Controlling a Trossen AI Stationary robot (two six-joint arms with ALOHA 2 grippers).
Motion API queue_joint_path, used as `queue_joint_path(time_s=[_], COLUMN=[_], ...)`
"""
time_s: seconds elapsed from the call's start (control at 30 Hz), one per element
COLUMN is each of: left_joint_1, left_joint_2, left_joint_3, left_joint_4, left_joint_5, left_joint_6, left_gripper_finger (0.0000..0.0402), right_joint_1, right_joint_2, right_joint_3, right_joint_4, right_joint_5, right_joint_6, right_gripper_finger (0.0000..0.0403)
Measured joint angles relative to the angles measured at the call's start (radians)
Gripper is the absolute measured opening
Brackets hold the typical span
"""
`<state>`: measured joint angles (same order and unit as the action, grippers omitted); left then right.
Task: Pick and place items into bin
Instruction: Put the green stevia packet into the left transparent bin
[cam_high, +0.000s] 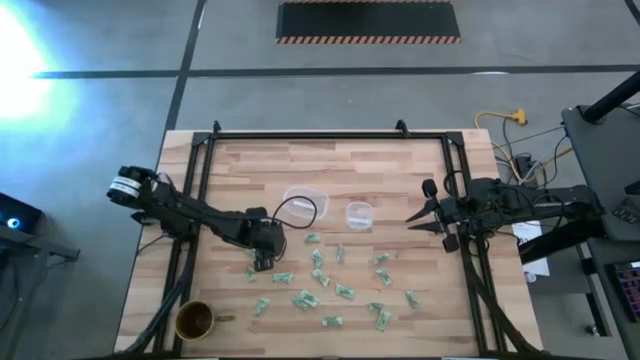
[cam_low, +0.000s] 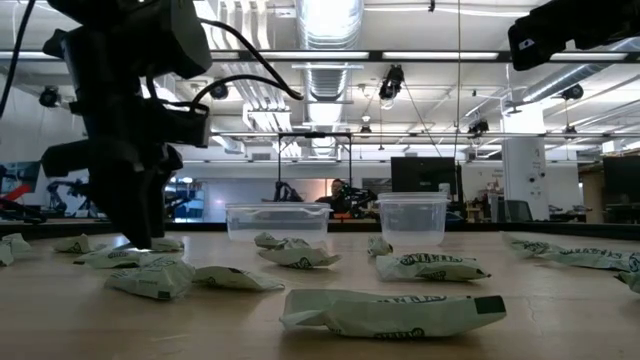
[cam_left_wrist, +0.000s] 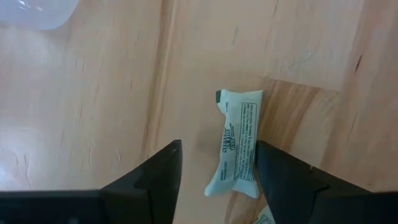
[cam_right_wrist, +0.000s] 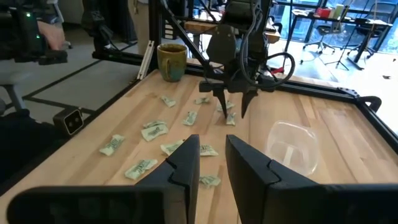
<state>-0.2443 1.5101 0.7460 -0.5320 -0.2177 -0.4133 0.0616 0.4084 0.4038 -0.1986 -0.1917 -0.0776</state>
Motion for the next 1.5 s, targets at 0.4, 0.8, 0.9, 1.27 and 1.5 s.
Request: queue_joint_path(time_s=[0.4, 0.8, 0.9, 1.27, 1.5], left_joint_1=[0.0, 0.0, 0.0, 0.092, 0.224], left_joint_2=[0.006, -0.026, -0.045, -0.082, -0.04], left_joint_3=[0.0, 0.044, 0.082, 0.175, 0.172], left_joint_4=[0.0, 0.004, 0.001, 0.165, 0.265], left_joint_5=[0.037, 0.032, 0.014, -0.165, -0.158], left_joint_6=[0.0, 0.032, 0.079, 0.35, 0.422], left_gripper_finger=[0.0023, 0.0001, 0.0001, 0.0, 0.0], right_joint_1=[0.0, 0.0, 0.0, 0.0, 0.0], right_joint_2=[0.0, 0.0, 0.0, 0.002, 0.001], right_joint_3=[0.0, -0.001, -0.001, -0.001, -0.004], right_joint_4=[0.0, -0.001, -0.001, -0.001, -0.008], right_joint_5=[0.0, 0.001, 0.001, 0.009, 0.008], right_joint_6=[0.0, 0.018, 0.018, 0.023, 0.056], right_gripper_finger=[0.0068, 0.0068, 0.0068, 0.0068, 0.0068])
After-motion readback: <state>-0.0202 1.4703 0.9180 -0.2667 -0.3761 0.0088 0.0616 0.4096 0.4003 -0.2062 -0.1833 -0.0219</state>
